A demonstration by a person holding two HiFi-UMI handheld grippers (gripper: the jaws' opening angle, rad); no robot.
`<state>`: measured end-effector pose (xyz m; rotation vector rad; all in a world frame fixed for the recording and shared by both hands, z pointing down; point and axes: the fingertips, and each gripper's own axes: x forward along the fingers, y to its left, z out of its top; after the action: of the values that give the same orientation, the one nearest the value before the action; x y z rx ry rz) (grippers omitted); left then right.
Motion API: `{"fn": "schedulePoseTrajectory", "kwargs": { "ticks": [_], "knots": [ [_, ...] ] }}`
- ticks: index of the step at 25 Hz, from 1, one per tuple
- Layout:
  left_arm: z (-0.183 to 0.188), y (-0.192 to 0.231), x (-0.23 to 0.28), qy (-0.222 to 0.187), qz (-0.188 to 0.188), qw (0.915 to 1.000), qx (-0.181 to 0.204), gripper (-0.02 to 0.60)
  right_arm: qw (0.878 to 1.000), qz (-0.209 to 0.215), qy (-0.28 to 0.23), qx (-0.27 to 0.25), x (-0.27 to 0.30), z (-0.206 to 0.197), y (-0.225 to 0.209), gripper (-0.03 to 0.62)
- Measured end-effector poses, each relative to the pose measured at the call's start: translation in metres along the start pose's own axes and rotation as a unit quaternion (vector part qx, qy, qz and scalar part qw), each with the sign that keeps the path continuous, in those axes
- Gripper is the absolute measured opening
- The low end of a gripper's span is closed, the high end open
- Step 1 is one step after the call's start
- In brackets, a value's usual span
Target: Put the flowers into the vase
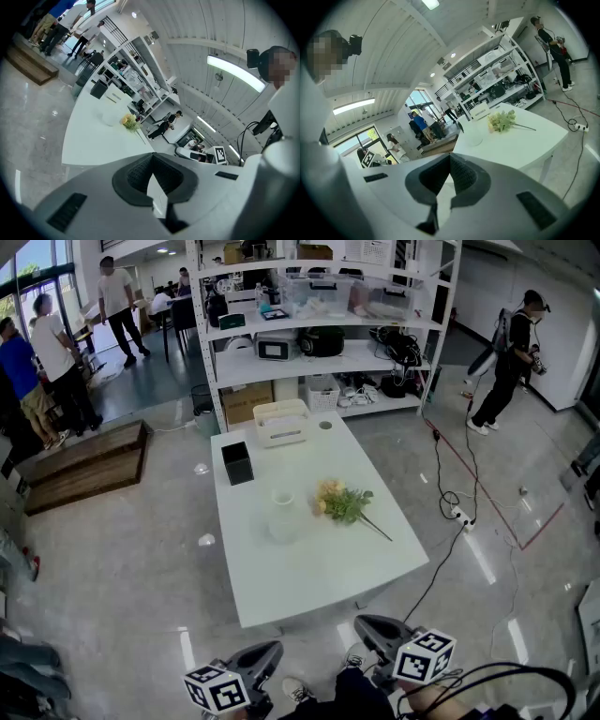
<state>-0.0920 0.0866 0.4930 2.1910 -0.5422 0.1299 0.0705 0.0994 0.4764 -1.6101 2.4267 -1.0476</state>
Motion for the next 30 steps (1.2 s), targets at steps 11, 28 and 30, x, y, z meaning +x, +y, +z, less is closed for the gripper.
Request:
{"fn": "schedulePoseTrajectory", "kwargs": {
  "ticks": [11,28,30],
  "knots": [
    [-0.004,-0.005,-0.001,0.002,-0.002,1.0,0.003,0.002,1.0,-0.006,-0.003,-0.006,-0.007,-0.003,0.001,0.003],
    [-0.006,-0.006,-0.014,-0.003,-0.004,1.0,0.007,0.002,1.0,-0.007,-0.003,-0.013,-0.006,-0.008,0.011,0.003],
    [-0.007,-0.006,-0.017,-0.004,-0.004,1.0,0.008,0.002,1.0,-0.009,-0.003,-0.021,-0.006,-0.008,0.013,0.003]
  ]
}}
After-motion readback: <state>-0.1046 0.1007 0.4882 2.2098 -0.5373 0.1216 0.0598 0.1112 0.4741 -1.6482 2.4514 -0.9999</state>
